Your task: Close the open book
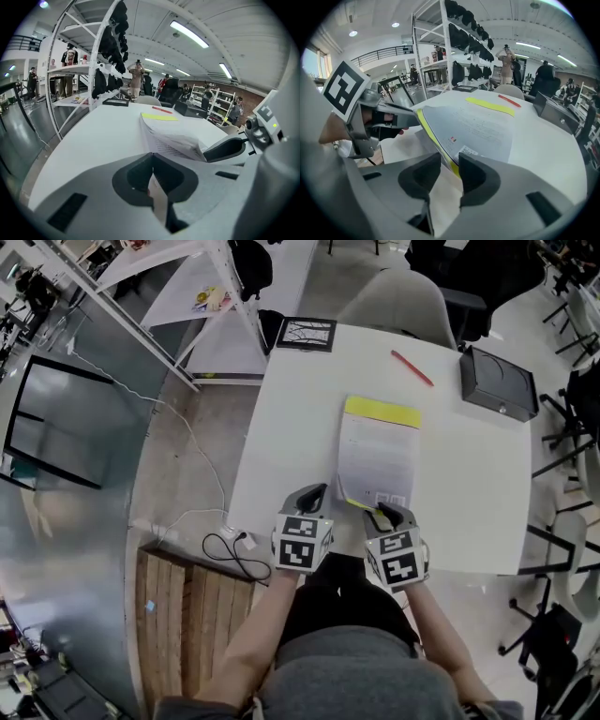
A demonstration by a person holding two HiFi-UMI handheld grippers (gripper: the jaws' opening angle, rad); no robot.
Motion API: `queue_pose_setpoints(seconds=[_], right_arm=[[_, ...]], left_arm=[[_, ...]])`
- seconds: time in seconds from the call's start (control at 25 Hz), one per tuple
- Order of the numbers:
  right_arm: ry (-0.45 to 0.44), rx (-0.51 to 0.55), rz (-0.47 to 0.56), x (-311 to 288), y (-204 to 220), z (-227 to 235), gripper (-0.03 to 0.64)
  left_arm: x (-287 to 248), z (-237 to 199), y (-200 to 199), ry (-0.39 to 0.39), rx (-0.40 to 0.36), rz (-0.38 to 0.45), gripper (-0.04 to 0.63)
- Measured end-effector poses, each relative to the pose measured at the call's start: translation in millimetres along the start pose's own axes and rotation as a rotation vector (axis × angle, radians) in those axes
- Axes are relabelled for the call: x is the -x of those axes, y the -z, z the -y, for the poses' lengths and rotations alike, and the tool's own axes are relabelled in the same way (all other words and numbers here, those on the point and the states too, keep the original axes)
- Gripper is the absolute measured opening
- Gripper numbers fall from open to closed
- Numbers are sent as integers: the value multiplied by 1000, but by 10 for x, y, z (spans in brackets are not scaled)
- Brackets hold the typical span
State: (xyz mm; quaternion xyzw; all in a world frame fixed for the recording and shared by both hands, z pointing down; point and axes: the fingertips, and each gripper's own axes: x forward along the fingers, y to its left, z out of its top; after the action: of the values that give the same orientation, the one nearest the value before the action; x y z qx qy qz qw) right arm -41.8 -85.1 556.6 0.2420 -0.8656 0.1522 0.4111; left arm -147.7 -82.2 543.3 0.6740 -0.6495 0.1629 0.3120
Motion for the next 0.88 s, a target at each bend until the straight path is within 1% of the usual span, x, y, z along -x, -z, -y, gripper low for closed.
queue_pose_setpoints(seconds=[0.36, 0.52, 0.6, 0.88], right_arm=[[-16, -33, 7, -2, 7, -11, 147], [-44, -59, 14, 7, 0, -48, 167], [-62, -87, 20, 26, 10, -68, 166], [-65, -169, 95, 174, -45, -51, 161]], left_arm=[[60, -64, 20, -13, 3, 6, 6], [88, -129, -7, -28, 1, 24, 6], [104, -156, -31, -32, -3, 32, 6], [156, -145, -88, -20, -19, 38, 6]])
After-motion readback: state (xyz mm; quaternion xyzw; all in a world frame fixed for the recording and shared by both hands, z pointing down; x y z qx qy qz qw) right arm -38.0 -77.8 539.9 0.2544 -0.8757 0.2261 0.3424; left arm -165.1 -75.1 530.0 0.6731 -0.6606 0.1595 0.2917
